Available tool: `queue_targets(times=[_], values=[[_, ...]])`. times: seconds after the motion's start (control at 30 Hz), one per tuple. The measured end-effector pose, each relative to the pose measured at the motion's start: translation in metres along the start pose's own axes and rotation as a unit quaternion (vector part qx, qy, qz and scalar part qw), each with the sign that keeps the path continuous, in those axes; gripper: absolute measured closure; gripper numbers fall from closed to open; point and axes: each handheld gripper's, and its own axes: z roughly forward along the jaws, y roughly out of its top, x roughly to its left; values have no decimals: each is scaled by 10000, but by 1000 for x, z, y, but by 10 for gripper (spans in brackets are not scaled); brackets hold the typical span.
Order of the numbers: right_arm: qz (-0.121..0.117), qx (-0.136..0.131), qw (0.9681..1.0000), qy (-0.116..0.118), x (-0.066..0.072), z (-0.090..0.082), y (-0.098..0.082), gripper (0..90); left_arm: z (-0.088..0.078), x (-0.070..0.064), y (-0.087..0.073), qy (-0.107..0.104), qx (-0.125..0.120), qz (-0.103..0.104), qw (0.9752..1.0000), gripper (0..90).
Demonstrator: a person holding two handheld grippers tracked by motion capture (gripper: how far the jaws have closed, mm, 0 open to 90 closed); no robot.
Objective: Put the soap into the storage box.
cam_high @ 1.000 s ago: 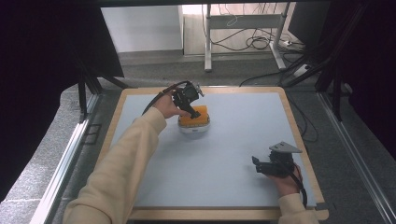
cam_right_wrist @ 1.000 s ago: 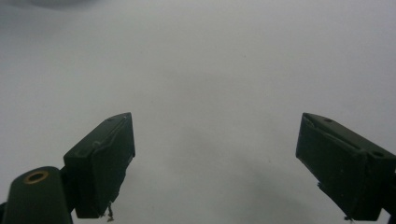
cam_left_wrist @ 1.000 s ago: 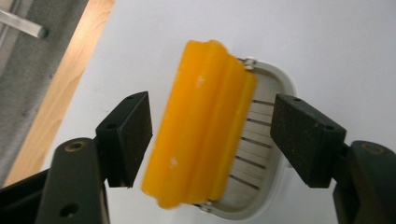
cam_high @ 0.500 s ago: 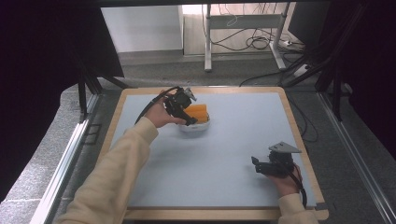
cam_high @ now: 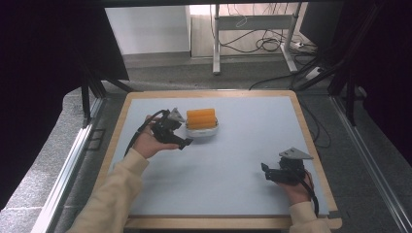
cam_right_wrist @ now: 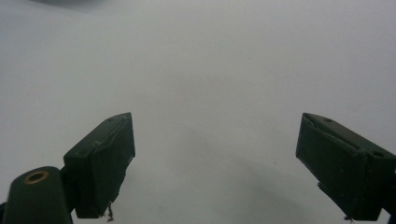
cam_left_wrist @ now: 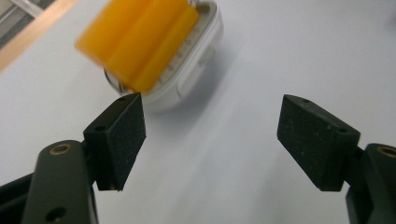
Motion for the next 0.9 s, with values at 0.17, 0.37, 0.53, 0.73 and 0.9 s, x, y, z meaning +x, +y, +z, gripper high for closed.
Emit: queue_targets(times=[0.17, 0.37, 0.53, 0.73, 0.9], values=[[-7, -9, 10000, 2, 1, 0, 0, 120, -3, -10, -33, 120, -114, -318, 9994, 240], [6, 5, 10000, -11, 1, 0, 0, 120, -1, -19, -66, 88, -38, -560, 9984, 240], [-19, 4, 10000, -12, 1, 0, 0, 121, 1, -21, -80, 139, 145, -566, 9982, 235], [-37, 13, 10000, -9, 1, 1, 0, 120, 1, -21, -83, 157, 141, -580, 9981, 234], [-44, -6, 10000, -22, 1, 1, 0, 120, -1, -19, -84, 168, 110, -590, 9981, 231]])
